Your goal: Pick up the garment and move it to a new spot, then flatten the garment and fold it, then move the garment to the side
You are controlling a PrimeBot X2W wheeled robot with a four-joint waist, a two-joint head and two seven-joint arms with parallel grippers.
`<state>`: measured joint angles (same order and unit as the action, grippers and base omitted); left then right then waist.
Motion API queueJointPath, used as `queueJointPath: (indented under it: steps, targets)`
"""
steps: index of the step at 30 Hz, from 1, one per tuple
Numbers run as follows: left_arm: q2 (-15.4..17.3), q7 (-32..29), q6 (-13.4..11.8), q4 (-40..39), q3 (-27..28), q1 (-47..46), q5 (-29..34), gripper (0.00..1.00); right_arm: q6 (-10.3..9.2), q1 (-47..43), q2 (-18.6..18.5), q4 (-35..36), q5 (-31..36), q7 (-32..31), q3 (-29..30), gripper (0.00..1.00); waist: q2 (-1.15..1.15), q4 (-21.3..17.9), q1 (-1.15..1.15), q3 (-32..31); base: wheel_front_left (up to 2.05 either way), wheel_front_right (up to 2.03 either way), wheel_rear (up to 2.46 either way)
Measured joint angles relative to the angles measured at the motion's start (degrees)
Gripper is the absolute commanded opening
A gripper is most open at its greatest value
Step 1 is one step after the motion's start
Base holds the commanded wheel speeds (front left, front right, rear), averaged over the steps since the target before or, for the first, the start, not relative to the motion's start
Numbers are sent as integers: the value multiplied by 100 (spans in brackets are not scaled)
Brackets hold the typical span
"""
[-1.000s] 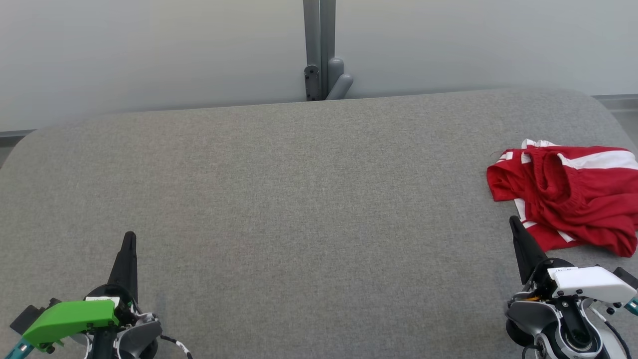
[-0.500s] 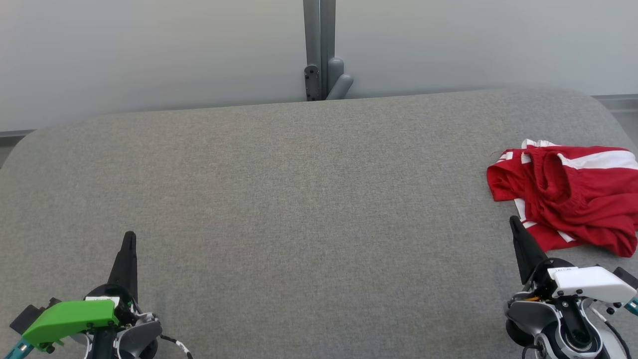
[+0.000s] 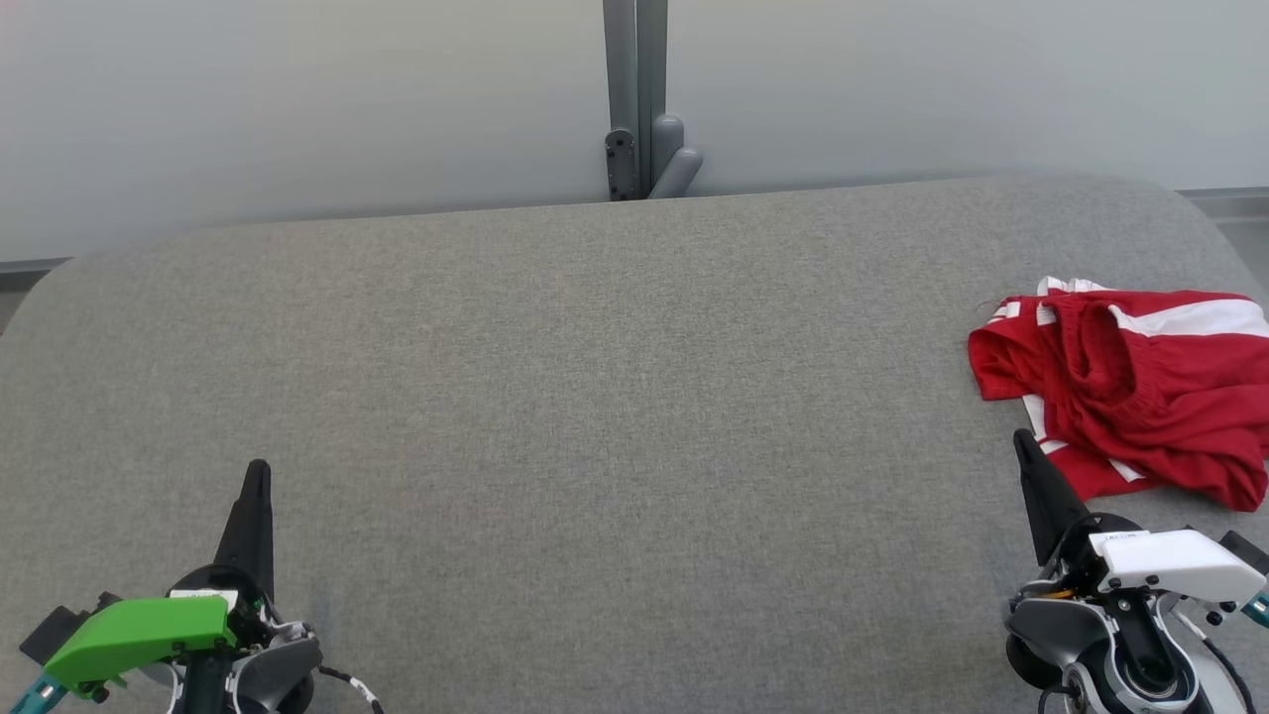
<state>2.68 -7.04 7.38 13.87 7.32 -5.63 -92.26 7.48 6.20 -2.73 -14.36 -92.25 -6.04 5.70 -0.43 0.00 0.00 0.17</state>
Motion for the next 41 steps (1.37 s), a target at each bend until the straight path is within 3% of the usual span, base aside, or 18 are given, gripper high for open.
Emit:
queueJointPath:
  steps: [41]
  targets:
    - [1,0,1,0,1,-1,0,0,0,0,0,0,0,0,0,0,0,0,0,0,0,0,0]
